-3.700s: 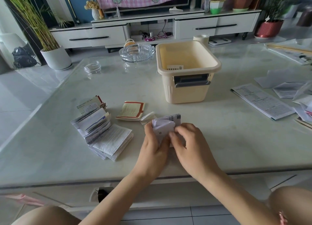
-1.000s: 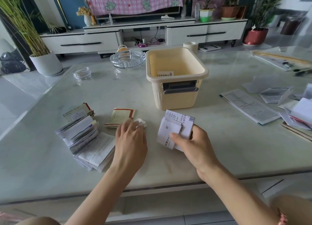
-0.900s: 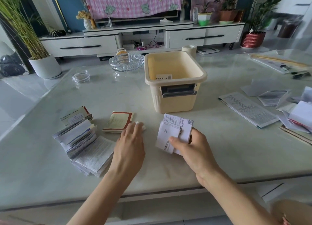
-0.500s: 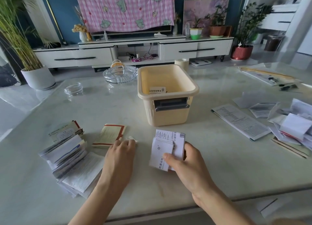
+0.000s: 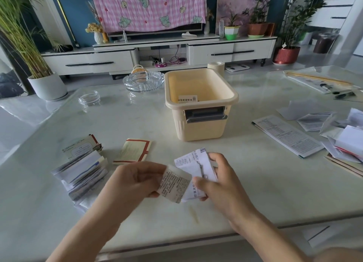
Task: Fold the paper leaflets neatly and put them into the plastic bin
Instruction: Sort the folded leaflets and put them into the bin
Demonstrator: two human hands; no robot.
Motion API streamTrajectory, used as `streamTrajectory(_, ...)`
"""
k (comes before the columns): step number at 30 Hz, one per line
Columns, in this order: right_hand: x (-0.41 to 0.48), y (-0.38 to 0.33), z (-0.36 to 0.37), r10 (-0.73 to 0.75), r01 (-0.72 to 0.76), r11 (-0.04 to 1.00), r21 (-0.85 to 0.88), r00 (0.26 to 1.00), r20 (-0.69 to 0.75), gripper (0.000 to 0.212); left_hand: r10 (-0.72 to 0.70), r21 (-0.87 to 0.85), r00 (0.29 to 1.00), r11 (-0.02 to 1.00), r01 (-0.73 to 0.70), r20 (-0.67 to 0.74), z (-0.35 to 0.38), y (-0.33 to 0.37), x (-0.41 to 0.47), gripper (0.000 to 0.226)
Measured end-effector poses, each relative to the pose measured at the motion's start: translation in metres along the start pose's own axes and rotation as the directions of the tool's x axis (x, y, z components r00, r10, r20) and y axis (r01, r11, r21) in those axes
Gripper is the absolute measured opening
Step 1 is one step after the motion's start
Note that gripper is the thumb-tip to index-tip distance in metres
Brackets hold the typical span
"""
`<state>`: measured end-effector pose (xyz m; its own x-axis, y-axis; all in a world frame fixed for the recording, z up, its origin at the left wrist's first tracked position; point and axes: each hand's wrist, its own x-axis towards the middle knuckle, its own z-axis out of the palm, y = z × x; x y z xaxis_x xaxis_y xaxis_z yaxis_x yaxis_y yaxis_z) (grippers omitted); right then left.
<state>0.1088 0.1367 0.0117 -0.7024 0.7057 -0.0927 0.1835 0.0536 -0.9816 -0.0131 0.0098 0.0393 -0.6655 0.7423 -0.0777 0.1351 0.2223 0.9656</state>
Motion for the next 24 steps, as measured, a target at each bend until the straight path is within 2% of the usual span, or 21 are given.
streamTrajectory(2,-0.002,0.0,0.004,-0.024,0.022,0.999,0.033,0.996,0.08,0.05,-0.025,0.059,0.999,0.998,0.023,0.029,0.003,-0.004,0.001,0.048)
streamTrajectory(4,-0.001,0.001,0.007,-0.063,0.062,0.998,0.015,0.994,0.087,0.046,-0.039,0.097,0.999,0.995,0.039,0.0,0.007,-0.008,0.004,0.042)
streamTrajectory(6,0.0,0.001,0.008,-0.077,0.077,0.997,-0.004,0.992,0.104,0.035,-0.069,0.053,0.997,0.996,0.071,-0.032,0.01,-0.01,0.007,0.036)
streamTrajectory(9,0.0,0.001,0.013,-0.056,0.052,0.998,0.03,0.987,0.151,0.03,-0.106,-0.067,0.99,0.993,0.1,-0.096,0.014,-0.012,0.009,0.033)
streamTrajectory(11,0.001,0.002,0.015,-0.045,0.029,0.994,0.104,0.988,0.146,0.024,-0.126,-0.164,0.979,0.981,0.099,-0.161,0.018,-0.013,0.009,0.031)
streamTrajectory(13,0.001,0.003,0.017,-0.047,0.024,0.987,0.16,0.989,0.141,0.034,-0.145,-0.234,0.967,0.968,0.094,-0.211,0.022,-0.014,0.008,0.031)
streamTrajectory(14,0.002,0.003,0.018,-0.06,0.038,0.986,0.163,0.99,0.131,0.032,-0.146,-0.255,0.965,0.963,0.088,-0.218,0.025,-0.012,0.007,0.03)
streamTrajectory(17,0.004,0.006,0.024,-0.127,0.124,0.99,0.067,0.991,0.049,0.016,-0.091,-0.221,0.96,0.975,0.031,-0.266,0.031,-0.013,0.003,0.031)
streamTrajectory(19,0.005,0.007,0.026,-0.163,0.162,0.985,0.05,0.987,0.014,0.009,-0.042,-0.176,0.941,0.984,-0.018,-0.335,0.032,-0.015,0.004,0.02)
streamTrajectory(20,0.006,0.006,0.027,-0.17,0.169,0.982,0.079,0.985,0.018,0.005,-0.063,-0.23,0.94,0.973,-0.018,-0.336,0.033,-0.015,0.004,0.012)
streamTrajectory(22,0.004,0.003,0.029,-0.187,0.18,0.974,0.134,0.982,0.041,0.012,-0.133,-0.407,0.979,0.912,0.059,-0.155,0.032,-0.015,0.004,0.033)
streamTrajectory(24,0.001,0.001,0.031,-0.21,0.199,0.968,0.152,0.976,0.061,0.026,-0.097,-0.513,0.993,0.85,0.12,0.072,0.035,-0.012,0.001,0.042)
